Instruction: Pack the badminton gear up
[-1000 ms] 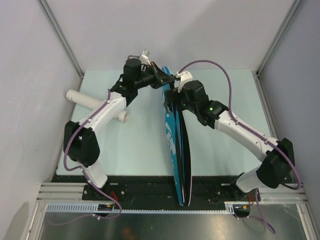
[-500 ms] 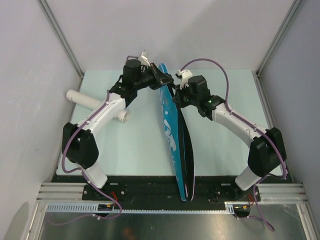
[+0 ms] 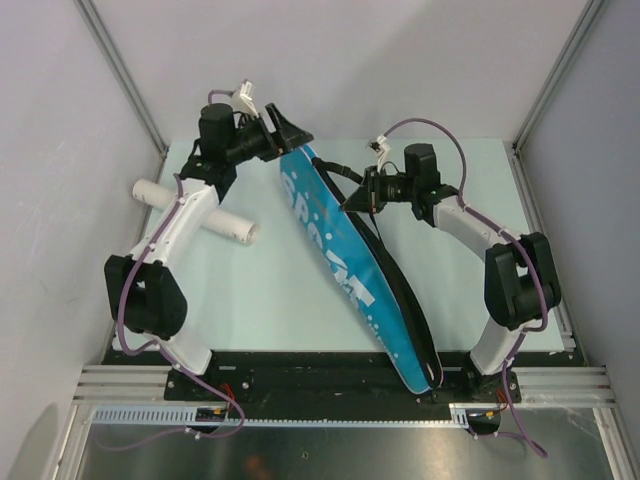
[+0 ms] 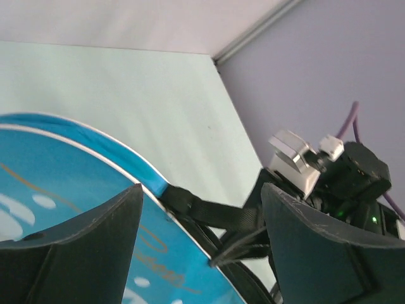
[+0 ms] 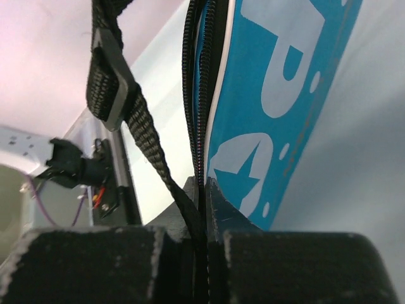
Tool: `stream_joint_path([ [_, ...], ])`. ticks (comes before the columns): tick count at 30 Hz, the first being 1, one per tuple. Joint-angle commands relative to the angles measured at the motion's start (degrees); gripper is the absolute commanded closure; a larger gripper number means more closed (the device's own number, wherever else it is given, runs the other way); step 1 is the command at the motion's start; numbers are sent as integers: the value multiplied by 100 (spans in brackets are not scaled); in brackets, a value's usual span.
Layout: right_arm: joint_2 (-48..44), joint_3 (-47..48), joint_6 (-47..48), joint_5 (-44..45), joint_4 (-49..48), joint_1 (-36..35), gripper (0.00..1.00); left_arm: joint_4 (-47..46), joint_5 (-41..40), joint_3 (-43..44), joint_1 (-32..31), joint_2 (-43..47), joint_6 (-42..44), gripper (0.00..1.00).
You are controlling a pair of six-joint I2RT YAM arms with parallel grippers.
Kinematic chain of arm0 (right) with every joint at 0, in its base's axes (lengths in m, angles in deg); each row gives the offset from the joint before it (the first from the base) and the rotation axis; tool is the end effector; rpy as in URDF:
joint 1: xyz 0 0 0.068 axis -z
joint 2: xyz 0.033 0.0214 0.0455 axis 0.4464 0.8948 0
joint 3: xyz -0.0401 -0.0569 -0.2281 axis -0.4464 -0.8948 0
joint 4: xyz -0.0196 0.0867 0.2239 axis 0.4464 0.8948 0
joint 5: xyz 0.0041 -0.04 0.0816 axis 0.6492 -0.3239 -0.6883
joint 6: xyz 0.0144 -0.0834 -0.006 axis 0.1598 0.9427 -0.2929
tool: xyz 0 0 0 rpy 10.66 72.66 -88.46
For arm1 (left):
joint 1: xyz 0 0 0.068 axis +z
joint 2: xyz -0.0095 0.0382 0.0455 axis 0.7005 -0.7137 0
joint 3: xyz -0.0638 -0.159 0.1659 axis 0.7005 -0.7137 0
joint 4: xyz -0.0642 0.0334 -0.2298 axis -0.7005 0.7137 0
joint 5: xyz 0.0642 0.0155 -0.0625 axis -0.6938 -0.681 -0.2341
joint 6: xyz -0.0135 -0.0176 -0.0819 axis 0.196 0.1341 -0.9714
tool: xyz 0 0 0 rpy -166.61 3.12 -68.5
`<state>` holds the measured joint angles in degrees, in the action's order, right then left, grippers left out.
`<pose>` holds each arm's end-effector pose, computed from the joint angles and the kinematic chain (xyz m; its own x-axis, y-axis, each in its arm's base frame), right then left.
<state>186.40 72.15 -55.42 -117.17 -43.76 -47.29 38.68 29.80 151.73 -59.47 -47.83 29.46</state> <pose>0.3474 0.1937 0.2492 -0.5936 -0.0536 -0.8030 -0.7609 0.3624 0.5383 0.3766 -0.1420 0.3478 -0.5899 -0.3752 -0.7150 0.4596 0.5720 -0.6794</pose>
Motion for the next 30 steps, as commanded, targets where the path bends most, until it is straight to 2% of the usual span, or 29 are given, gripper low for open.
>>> stream_joint_path([
  [1, 123, 53, -675, -1353, -860, 3, 100, 488, -720, 265, 24, 31, 154, 20],
  [6, 168, 62, -502, -1458, -642, 30, 100, 797, -1171, 204, 24, 100, 1040, 13],
  [8, 185, 62, -431, -1406, -475, 73, 100, 797, -1248, 46, 24, 249, 1770, 23],
  [9, 203, 71, -439, -1345, -448, 100, 100, 779, -1476, -216, 33, 485, 1981, 41],
  [10, 203, 62, -483, -1309, -439, 117, 100, 736, -1617, -366, 24, 618, 2044, 49],
  [11, 220, 62, -536, -1222, -430, 126, 100, 509, -1575, -524, 33, 732, 2097, 52],
  [14, 177, 62, -527, -1037, -334, 100, 100, -411, -840, -1315, 50, 1041, 1564, 53],
  [15, 177, 62, -536, -950, -325, 83, 100, -616, -288, -1552, 85, 1006, 882, 59],
  [16, 185, 62, -545, -949, -333, 74, 100, -836, 56, -1702, 155, 919, 554, 62],
  [17, 177, 62, -545, -931, -342, 74, 100, -1673, 356, -1895, 156, 892, 185, 64],
  [18, 177, 62, -562, -896, -351, 56, 100, -2082, 689, -2210, 156, 857, -463, 65],
  [20, 168, 62, -580, -887, -369, 47, 100, -2820, 780, -2371, 156, 691, -915, 64],
  [23, 124, 62, -563, -844, -334, 38, 100, -3148, 859, -2398, 156, 409, -1531, 64],
  [29, 89, 62, -563, -817, -334, 30, 100, -3624, 851, -2442, 156, 171, -1945, 72],
  [30, 89, 62, -563, -817, -325, 30, 100, -3642, 860, -2442, 156, 119, -2007, 77],
])
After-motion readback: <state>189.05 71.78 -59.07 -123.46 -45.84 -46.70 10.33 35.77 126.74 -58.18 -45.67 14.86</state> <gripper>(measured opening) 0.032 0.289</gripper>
